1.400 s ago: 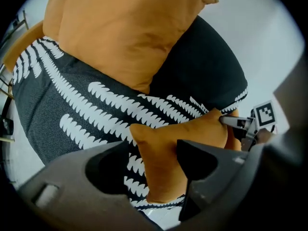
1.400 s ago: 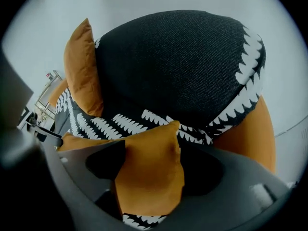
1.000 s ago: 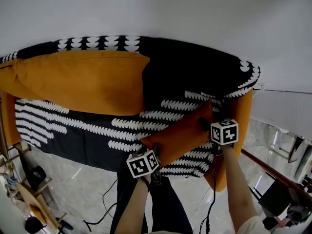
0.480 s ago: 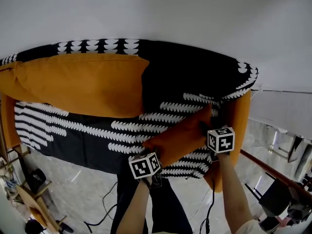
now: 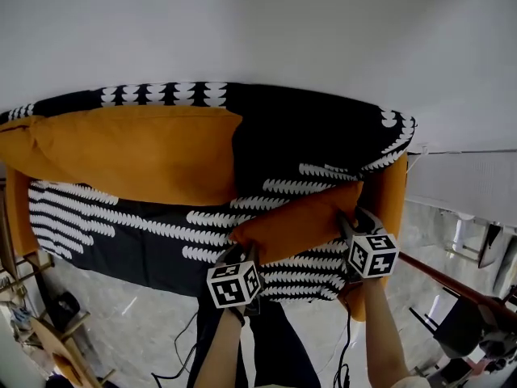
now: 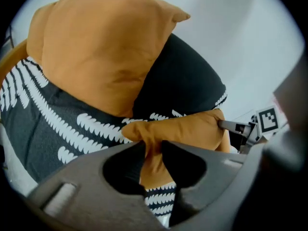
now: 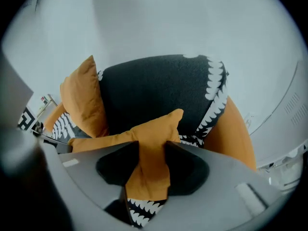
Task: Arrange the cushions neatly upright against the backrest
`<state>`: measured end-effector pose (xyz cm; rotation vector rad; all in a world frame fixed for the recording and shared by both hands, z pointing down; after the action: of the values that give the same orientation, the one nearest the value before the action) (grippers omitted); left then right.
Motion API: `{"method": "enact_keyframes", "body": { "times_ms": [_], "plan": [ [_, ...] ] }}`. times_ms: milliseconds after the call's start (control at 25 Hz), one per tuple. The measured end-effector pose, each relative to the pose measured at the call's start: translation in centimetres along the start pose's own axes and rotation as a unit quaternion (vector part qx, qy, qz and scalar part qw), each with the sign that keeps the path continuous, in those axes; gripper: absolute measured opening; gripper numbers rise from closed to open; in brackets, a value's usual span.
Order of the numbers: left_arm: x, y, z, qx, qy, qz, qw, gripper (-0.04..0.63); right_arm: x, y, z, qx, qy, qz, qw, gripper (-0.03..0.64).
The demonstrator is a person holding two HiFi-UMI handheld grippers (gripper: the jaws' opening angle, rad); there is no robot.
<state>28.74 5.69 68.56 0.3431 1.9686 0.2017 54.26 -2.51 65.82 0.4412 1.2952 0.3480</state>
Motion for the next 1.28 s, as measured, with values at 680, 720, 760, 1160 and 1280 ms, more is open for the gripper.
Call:
{"method": "enact_keyframes", "body": {
  "times_ms": [680,720,760,1160,1280],
  "plan": [
    [-0.9,-15.6,5.2,-0.156,0.038,0.075,0.9843,0.114,2.2,-4.8,4.2,-0.118,0.025,0.102,0.988,0.183],
    [-1.5,-15.9,5.4,-0.164,0.036,0.073,0.9830,0.112,1.8,-4.8,4.6,-0.120,0.026,0.101,0.987,0.183],
    [-2.0,-16.2,5.5,-0.172,0.036,0.071,0.9818,0.113,1.4,-4.8,5.0,-0.123,0.026,0.100,0.987,0.183],
    [-6.3,-15.9,4.8,-0.200,0.014,0.025,0.9794,0.112,-2.3,-3.0,6.8,-0.128,0.029,0.055,0.990,0.183],
    [-7.1,-15.6,4.4,-0.196,0.009,0.017,0.9804,0.114,-3.0,-2.2,6.9,-0.133,0.034,0.047,0.989,0.183]
  ]
}}
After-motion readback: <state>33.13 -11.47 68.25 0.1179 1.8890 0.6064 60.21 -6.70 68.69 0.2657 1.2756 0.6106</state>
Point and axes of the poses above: the fingertips, and each gripper's own axes: x backward along the fingers, z to its right, y out of its underside, the point moved 1 cm from there along x, backward along the fingers, and after that the axes turned 5 degrees about -x, right-handed, at the moved point
